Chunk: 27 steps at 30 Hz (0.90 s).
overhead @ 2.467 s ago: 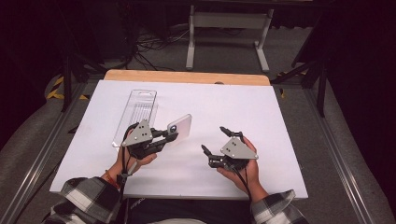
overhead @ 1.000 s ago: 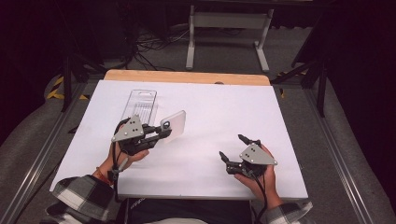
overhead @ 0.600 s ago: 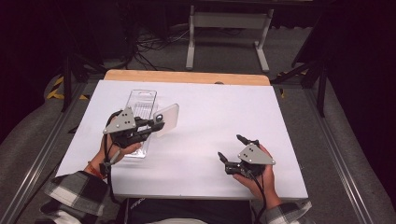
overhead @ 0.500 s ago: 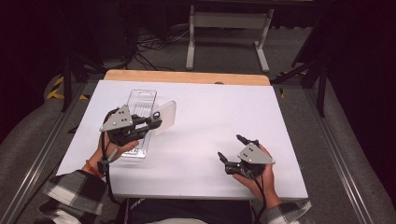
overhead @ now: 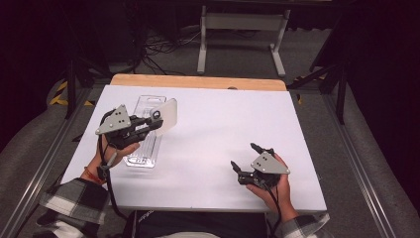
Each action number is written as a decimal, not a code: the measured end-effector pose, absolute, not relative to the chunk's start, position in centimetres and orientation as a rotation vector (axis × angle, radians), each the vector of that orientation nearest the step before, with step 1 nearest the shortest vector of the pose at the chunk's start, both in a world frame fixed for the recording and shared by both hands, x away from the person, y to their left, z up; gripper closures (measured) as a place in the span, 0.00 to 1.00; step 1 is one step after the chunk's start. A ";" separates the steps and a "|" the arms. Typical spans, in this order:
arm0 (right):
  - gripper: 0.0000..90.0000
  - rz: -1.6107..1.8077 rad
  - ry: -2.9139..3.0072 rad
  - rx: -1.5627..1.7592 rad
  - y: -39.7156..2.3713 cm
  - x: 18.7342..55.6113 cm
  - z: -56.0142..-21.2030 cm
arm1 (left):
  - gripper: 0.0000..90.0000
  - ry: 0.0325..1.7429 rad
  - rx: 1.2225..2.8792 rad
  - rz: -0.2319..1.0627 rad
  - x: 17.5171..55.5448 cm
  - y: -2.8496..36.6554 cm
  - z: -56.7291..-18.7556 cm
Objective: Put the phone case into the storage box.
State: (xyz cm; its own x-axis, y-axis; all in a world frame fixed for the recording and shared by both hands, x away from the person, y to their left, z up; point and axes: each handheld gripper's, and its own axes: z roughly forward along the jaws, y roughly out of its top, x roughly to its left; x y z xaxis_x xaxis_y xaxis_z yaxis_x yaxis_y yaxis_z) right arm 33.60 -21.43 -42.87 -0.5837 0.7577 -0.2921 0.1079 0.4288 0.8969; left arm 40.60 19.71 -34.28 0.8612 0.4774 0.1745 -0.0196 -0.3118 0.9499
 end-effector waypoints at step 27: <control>0.18 1.184 1.990 0.727 -21.3 33.7 -43.0 | 0.90 0.465 1.821 0.566 42.6 23.5 -35.0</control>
State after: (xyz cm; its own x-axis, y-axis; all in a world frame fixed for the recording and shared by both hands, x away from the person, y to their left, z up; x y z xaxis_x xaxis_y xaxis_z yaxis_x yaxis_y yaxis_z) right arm 33.72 -21.31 -43.02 -0.5977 0.7508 -0.2810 0.1115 0.4249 0.8983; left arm 42.61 23.46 -35.03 0.8078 0.5698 0.1508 0.0372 -0.3046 0.9518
